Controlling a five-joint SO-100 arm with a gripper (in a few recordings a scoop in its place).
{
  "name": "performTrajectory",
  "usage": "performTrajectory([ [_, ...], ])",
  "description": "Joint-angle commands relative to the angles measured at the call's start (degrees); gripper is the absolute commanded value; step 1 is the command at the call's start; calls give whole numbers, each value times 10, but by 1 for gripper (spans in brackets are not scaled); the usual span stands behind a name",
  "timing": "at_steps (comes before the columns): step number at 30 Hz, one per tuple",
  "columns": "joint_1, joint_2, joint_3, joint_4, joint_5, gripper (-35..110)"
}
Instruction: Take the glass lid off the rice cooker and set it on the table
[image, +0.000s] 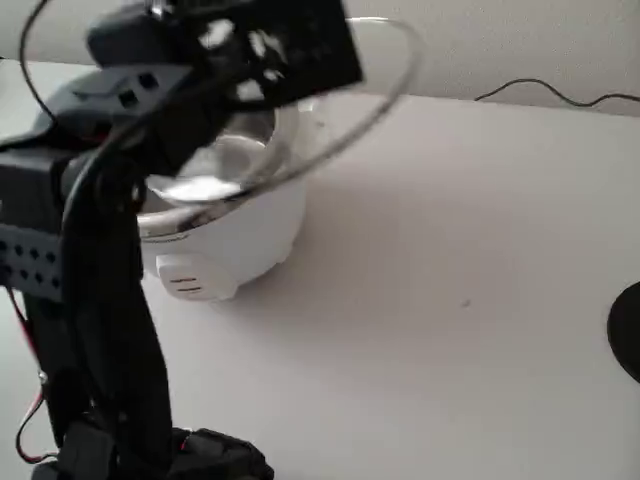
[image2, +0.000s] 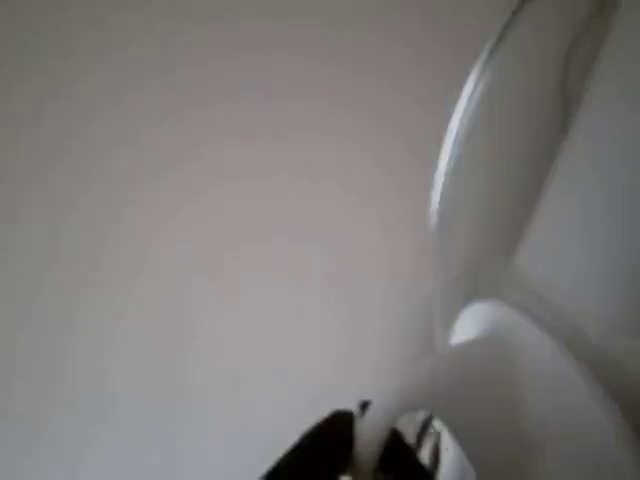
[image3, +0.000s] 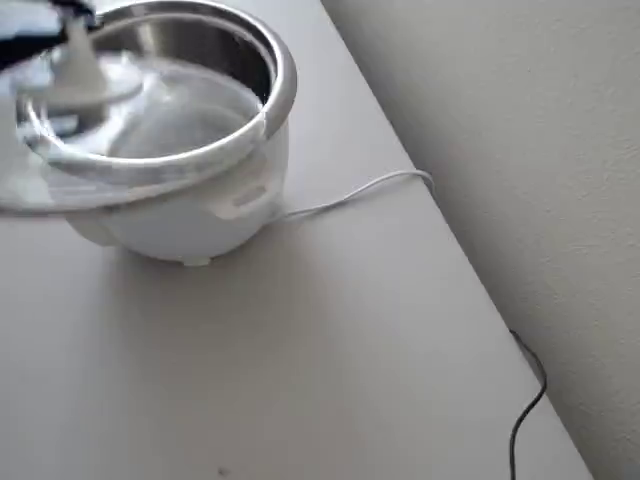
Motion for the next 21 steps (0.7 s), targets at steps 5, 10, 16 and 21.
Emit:
performTrajectory([
  [5,119,149,144,-52,-53,0],
  [10,158,195,292,-108,-82,0],
  [16,218,228,467,-215,-104,0],
  [21,272,200,516,-294,-110,0],
])
